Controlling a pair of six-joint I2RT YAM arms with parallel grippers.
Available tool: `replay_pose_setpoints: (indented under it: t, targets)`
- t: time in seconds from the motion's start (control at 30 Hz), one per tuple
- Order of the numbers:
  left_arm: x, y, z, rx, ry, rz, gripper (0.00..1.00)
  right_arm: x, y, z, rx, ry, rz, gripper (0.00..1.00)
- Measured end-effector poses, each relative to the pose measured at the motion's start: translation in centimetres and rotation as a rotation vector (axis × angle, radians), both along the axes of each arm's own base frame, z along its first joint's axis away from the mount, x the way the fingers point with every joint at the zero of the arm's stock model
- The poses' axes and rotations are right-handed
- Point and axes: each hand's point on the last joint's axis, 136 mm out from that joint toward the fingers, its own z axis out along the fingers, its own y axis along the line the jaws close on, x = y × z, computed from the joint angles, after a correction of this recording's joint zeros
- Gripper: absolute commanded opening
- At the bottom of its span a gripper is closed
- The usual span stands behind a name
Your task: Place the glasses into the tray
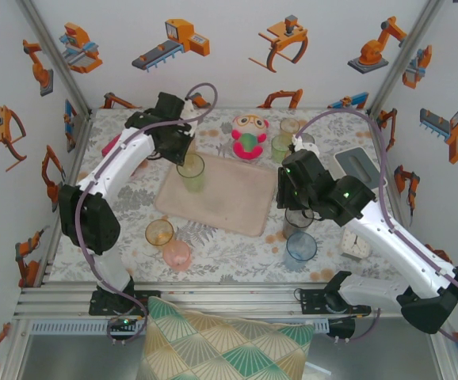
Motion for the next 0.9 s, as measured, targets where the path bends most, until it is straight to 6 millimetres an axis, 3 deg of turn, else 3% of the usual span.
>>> replay_pose_setpoints:
  t: [0.23,0.43,0.9]
  targets:
    - [2.2,3.1,1.5,-0.014,-0.045,0.075,0.11,0.1,0.1,-0.2,0.002,-0.002,0.000,0.46]
    - [4.2,5.1,1.5,-0.021,-0.051,0.129,0.11,-0.1,-0.1,-0.1,0.008,-0.008,0.000,0.46]
    - [6.3,6.3,-2.4,-0.001,0.010,0.167,0.11,-0.2,-0.2,0.2,0.016,-0.016,0.000,0.46]
